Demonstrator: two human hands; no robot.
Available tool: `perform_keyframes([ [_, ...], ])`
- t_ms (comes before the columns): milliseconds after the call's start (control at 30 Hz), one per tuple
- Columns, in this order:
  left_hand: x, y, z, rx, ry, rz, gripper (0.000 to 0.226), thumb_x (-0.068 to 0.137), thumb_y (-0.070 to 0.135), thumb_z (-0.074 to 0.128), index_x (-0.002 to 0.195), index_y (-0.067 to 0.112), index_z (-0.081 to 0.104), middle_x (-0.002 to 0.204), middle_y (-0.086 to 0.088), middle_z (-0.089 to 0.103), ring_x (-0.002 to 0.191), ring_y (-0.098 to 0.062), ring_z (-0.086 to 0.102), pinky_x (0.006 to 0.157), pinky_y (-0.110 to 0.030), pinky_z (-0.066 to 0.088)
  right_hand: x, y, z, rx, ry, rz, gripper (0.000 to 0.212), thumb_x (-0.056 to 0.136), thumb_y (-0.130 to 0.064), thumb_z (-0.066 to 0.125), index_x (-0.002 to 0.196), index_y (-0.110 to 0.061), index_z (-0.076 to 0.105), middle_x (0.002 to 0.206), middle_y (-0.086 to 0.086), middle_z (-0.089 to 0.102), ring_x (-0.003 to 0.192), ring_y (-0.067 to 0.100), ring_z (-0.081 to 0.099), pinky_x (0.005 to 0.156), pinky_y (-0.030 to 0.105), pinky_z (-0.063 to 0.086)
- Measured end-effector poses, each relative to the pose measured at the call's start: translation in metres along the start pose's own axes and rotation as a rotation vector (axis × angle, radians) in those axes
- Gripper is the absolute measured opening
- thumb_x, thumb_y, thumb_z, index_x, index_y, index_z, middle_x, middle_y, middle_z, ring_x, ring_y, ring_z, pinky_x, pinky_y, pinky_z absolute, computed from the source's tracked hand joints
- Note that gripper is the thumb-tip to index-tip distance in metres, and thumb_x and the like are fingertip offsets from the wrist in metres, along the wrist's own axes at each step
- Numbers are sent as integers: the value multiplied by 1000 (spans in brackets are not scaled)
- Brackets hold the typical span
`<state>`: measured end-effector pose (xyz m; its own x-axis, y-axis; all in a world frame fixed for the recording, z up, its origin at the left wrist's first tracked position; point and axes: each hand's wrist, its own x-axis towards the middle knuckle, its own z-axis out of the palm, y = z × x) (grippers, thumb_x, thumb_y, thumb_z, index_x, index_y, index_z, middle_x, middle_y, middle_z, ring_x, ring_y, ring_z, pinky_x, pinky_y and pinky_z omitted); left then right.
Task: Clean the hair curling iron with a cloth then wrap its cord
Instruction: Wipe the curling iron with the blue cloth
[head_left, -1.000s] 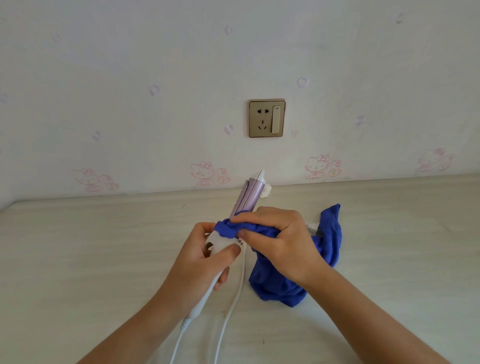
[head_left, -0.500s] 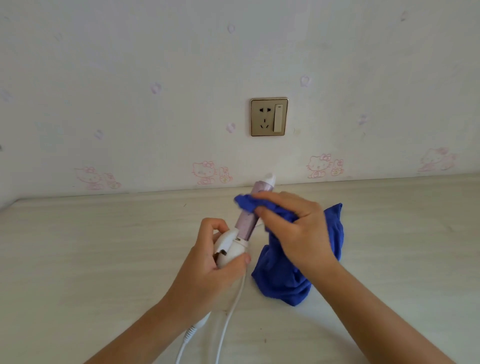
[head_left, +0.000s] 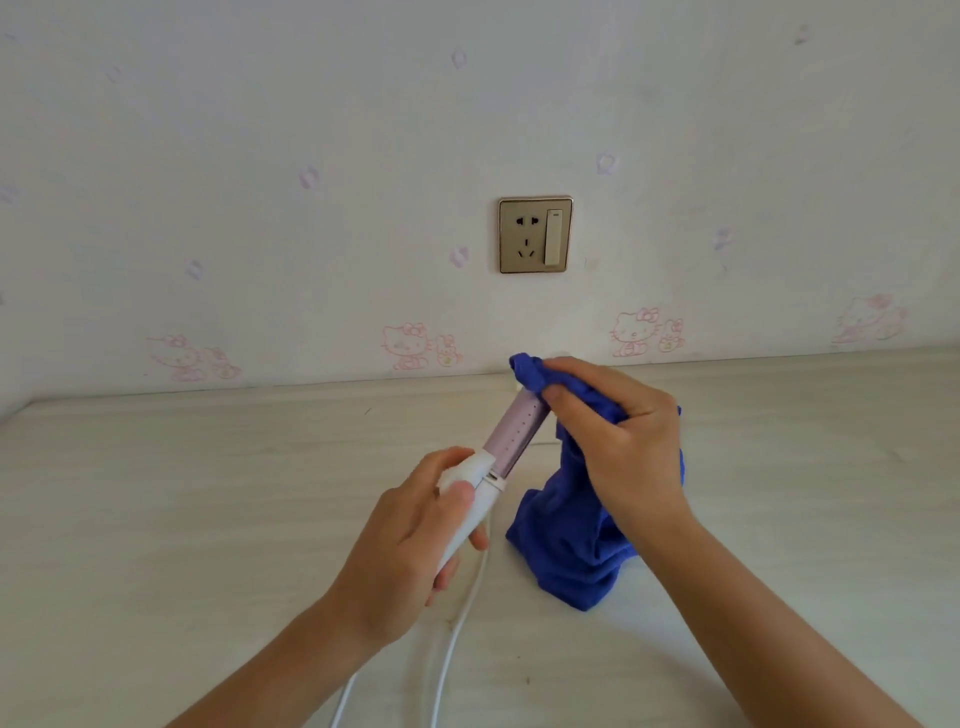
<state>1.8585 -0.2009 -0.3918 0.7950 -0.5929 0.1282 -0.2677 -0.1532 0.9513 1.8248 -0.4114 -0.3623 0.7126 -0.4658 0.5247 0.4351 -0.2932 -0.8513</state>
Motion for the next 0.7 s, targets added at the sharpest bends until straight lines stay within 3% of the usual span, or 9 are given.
perform_keyframes([
  [100, 1, 1, 2, -85, 31, -123, 75, 93, 71, 34, 77, 8, 72, 52, -5, 60, 41, -16, 47, 41, -27, 38, -8, 1, 7, 5, -175, 3, 33, 89, 1, 73, 104, -28, 81, 94, -11, 79, 81, 4, 71, 77, 17, 54],
  [200, 7, -2, -5, -226, 13, -186, 84, 81, 82, 47, 86, 1, 72, 59, -13, 60, 41, -18, 47, 40, -25, 37, -21, 3, 20, -35, -364, -43, 27, 88, 1, 74, 106, -18, 82, 94, -12, 78, 83, 6, 72, 78, 16, 54],
  [300, 8, -6, -8, -285, -27, -166, 92, 73, 88, 60, 102, 0, 69, 64, -10, 57, 44, -18, 46, 40, -25, 37, -13, 4, 14, -37, -203, -24, 33, 90, -4, 73, 108, -30, 81, 91, -10, 77, 78, 11, 70, 76, 22, 55],
  [400, 5, -8, -2, -289, -68, -157, 72, 74, 84, 64, 95, 15, 64, 71, -8, 57, 50, -20, 47, 45, -29, 39, -1, 4, 2, 16, -15, 17, 36, 92, -4, 72, 108, -35, 79, 92, -8, 79, 81, 16, 71, 76, 20, 57],
  [500, 5, -7, 1, -317, -137, -138, 44, 83, 68, 66, 94, 26, 65, 79, -10, 62, 50, -21, 50, 46, -30, 42, 0, 4, 1, 11, 3, 34, 32, 94, -5, 71, 108, -32, 80, 91, -12, 79, 81, 6, 71, 75, 14, 54],
  [700, 1, -10, 3, -317, -142, -78, 41, 88, 57, 65, 104, 20, 63, 84, -13, 66, 45, -21, 44, 45, -29, 38, 8, 4, -8, 63, 135, 117, 23, 98, -12, 67, 109, -28, 78, 89, -13, 78, 81, 3, 72, 72, 13, 54],
])
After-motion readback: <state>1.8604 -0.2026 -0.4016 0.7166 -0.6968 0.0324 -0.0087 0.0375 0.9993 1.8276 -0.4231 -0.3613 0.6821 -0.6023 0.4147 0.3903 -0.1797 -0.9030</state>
